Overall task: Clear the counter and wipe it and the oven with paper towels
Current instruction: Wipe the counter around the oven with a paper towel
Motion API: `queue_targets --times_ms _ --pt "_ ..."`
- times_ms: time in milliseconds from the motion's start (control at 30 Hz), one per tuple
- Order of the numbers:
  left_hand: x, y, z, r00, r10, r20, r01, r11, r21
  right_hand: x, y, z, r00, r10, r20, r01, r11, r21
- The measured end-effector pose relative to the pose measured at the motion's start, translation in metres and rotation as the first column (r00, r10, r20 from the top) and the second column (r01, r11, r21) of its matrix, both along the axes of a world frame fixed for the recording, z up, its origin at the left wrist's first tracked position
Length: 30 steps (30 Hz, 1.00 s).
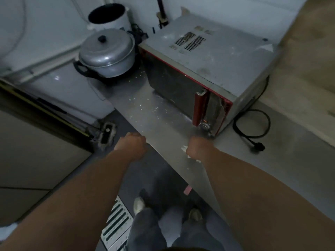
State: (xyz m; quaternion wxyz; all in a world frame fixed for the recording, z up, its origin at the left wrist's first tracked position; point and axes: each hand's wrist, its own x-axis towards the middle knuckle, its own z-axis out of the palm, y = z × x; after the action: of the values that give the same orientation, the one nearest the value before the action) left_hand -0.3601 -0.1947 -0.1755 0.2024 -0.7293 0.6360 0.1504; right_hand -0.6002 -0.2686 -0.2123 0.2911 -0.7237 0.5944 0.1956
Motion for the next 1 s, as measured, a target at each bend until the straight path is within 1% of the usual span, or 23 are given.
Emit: queue_targets --times_ms 67,133,200,267,367,533,600,700,833,900,967,1000 --pt "0.020 0.002 0.003 0.997 0.072 -0.005 -0.072 0.997 0.006 0.023 -0.005 0.002 0.999 0.028 0.042 -0.029 1.000 0.002" --pt "0.039 0.001 0.004 0.995 0.095 0.004 -0.095 0.995 0.037 0.043 -0.012 0.003 0.997 0.026 0.070 -0.026 1.000 0.000" --pt "0.058 -0.003 0.001 0.993 0.122 0.008 -0.122 0.989 0.084 0.058 -0.019 0.006 0.998 0.032 0.062 -0.031 0.999 -0.019" --pt "0.076 -0.012 -0.002 0.990 0.141 -0.008 -0.139 0.985 0.100 0.070 -0.029 0.007 0.998 0.057 0.019 -0.056 0.997 -0.044" --pt "0.104 -0.034 -0.008 0.993 0.106 -0.044 -0.101 0.989 0.107 0.098 -0.052 0.013 0.997 0.081 -0.020 -0.082 0.993 -0.084" --pt "0.173 -0.081 -0.014 0.995 -0.012 -0.097 0.014 1.000 0.020 0.168 -0.096 0.018 1.000 0.013 0.004 -0.012 0.990 -0.140" --pt "0.197 -0.090 -0.014 0.994 -0.052 -0.100 0.056 0.998 0.036 0.201 -0.105 0.019 1.000 0.005 0.009 -0.004 0.990 -0.142" --pt "0.244 -0.102 -0.016 0.998 -0.031 -0.063 0.036 0.996 0.087 0.255 -0.115 0.017 0.999 -0.020 0.026 0.023 0.991 -0.132" --pt "0.327 -0.133 -0.042 0.998 0.022 -0.058 -0.012 0.985 0.172 0.312 -0.132 0.011 0.998 -0.025 0.051 0.030 0.994 -0.107" --pt "0.342 -0.139 -0.043 0.999 0.030 -0.037 -0.025 0.989 0.144 0.326 -0.138 0.009 0.998 -0.041 0.044 0.045 0.994 -0.096" --pt "0.346 -0.146 -0.039 1.000 0.009 -0.024 -0.007 0.996 0.084 0.333 -0.151 0.007 0.998 -0.059 0.012 0.060 0.995 -0.080" --pt "0.347 -0.154 -0.040 0.999 -0.003 -0.037 0.006 0.997 0.078 0.334 -0.160 0.007 0.998 -0.067 0.014 0.068 0.994 -0.081"
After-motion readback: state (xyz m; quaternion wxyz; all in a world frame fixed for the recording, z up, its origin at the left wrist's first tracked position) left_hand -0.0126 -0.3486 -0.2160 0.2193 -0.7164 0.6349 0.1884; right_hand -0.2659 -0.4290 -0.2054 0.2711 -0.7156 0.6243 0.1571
